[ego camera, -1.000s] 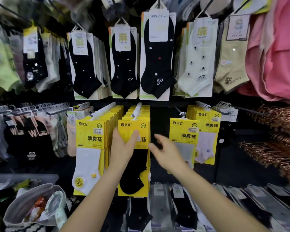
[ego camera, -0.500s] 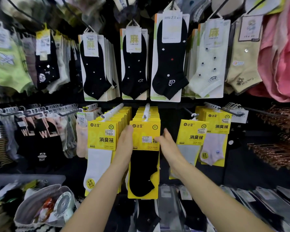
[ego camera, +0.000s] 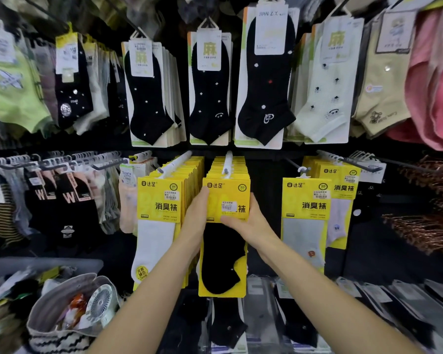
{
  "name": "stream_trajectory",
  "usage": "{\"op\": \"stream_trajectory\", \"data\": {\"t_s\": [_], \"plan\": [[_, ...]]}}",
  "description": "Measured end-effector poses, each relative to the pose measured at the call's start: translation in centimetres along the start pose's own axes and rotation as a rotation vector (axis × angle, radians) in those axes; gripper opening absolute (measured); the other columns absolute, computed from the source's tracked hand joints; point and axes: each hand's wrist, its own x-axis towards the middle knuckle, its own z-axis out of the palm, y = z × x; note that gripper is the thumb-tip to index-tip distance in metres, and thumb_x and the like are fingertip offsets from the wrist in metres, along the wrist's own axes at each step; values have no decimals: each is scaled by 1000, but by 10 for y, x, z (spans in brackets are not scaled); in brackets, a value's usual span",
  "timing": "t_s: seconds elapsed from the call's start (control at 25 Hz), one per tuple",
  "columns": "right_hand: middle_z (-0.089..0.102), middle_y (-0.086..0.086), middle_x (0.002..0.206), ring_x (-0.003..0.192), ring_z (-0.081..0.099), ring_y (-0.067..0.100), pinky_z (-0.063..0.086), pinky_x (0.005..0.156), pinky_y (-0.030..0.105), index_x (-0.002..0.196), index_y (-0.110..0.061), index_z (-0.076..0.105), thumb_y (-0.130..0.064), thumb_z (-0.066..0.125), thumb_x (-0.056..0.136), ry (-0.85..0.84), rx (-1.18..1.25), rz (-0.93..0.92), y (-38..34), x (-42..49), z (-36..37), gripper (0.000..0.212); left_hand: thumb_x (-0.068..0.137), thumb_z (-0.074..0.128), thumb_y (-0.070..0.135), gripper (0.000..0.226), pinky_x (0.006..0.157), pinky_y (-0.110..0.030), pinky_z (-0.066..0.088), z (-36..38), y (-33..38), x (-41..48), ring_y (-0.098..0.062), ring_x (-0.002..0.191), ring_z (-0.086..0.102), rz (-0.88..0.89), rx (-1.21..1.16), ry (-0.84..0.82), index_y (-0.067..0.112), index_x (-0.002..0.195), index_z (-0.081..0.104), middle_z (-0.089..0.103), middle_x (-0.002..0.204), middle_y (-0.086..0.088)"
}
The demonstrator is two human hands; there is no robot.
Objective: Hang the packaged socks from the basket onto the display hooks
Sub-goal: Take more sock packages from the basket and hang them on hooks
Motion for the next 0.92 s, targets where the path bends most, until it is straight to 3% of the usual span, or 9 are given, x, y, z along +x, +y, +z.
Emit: {"op": "stream_trajectory", "data": {"t_s": [0.12,0.24,0.32,0.4,0.52,0.6,0.72,0.8,0.92], "plan": [[53,-3,131,121,50,13,41,100,29,145,-22,21,-18,77,74,-10,-38,25,18,-11,7,90,97,34,46,40,88,-32,49,-1,-29,-22,-5,94,67,-24,12,-40,43,83,72,73,92,16],[51,-6,129,115,49,9,42,86,15,145,-23,19,-17,78,73,-21,-22,9,21,-8,7,93,97,34,47,36,100,-40,45,-1,-26,-26,-16,107,62,-80,-8,-35,36,92,68,69,104,10],[54,-9,126,114,50,8,43,89,19,143,-26,24,-18,77,73,-47,-19,7,27,-12,4,88,98,32,45,35,101,-38,44,-2,-25,-31,-17,112,59,-66,23,-45,34,104,64,66,110,7],[51,-12,132,121,47,8,40,105,32,140,-29,28,-20,77,75,-78,-14,16,36,-24,-4,83,99,35,40,33,104,-34,39,-5,-34,-42,-15,124,50,51,120,82,28,121,56,58,126,6],[31,-15,138,134,29,7,27,111,29,145,-27,20,-18,73,79,-56,-5,15,43,-45,-25,85,93,44,34,41,108,-25,32,1,-33,-70,-4,133,36,398,203,269,30,134,40,41,142,12],[36,-6,141,134,33,10,31,108,26,144,-19,27,-15,68,83,60,-34,-39,41,-56,-44,74,89,45,35,40,105,-14,32,22,-25,-80,4,130,35,560,264,163,44,127,38,40,137,24],[54,-7,121,118,50,9,44,95,29,126,-22,47,-14,64,85,301,-131,-164,36,-66,-76,45,89,45,37,45,107,-12,28,63,-26,-84,11,130,29,524,344,-44,45,132,34,31,132,38],[56,-6,114,111,53,10,48,89,30,123,-19,51,-13,63,87,416,-167,-171,37,-71,-99,39,92,47,33,52,109,-19,26,85,-35,-81,7,132,28,419,353,-114,35,141,30,29,135,32],[59,-5,109,99,58,6,47,73,13,115,-20,54,-13,62,87,422,-192,-115,53,-87,-124,30,95,48,30,49,106,-22,28,100,-55,-84,3,129,30,308,366,-196,31,141,32,33,137,22]]}}
